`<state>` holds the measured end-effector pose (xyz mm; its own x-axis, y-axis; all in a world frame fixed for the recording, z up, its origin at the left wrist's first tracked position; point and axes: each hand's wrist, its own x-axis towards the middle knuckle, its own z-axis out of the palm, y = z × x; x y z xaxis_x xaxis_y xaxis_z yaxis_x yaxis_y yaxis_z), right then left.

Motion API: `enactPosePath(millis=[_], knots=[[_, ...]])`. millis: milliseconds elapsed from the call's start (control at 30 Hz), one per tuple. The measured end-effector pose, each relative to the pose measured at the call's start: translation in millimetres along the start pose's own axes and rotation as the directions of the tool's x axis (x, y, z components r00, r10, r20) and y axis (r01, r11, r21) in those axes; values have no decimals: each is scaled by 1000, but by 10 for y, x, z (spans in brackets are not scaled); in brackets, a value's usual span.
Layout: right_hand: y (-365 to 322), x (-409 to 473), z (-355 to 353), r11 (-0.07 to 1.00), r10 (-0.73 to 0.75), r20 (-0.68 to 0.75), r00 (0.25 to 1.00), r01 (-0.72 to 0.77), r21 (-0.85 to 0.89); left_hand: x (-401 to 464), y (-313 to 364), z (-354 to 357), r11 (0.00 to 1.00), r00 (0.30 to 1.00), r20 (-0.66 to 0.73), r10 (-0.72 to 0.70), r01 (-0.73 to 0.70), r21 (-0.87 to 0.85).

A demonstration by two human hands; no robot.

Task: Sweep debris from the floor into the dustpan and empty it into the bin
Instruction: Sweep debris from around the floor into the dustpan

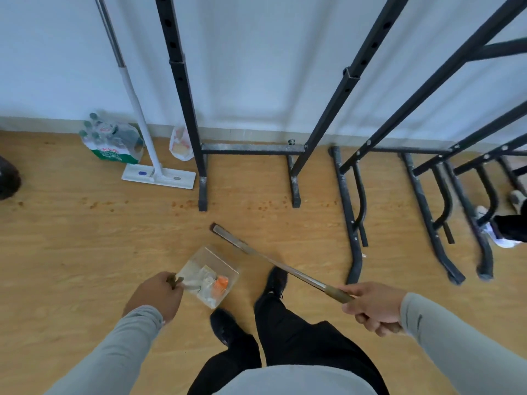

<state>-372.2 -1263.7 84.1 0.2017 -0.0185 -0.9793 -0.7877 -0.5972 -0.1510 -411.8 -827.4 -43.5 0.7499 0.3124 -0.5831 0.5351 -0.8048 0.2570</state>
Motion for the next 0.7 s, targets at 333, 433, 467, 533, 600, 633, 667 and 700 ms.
enactPosePath(millis=[333,433,467,533,600,633,667,700], knots=[[835,-284,-62,979,26,-263,964,29,204,-158,476,-127,993,993,8,116,-116,16],[973,-315,-197,946,58,-288,956,40,323,-253,681,-157,989,989,29,146,-147,27],[1005,-303,-242,933,70,-299,952,44,358,-283,741,-159,988,988,35,152,-153,35],[1029,-256,-325,923,87,-320,943,45,383,-338,852,-153,987,987,34,155,-157,46],[1025,-146,-445,929,95,-344,934,40,367,-398,950,-120,990,990,17,141,-142,28],[993,-91,-517,932,98,-349,932,37,361,-433,994,-93,992,992,10,129,-129,13],[947,-23,-602,934,103,-359,928,34,356,-471,1038,-58,993,993,8,114,-114,-2],[899,65,-717,935,112,-367,923,27,352,-518,1083,-20,995,995,9,98,-98,-14]])
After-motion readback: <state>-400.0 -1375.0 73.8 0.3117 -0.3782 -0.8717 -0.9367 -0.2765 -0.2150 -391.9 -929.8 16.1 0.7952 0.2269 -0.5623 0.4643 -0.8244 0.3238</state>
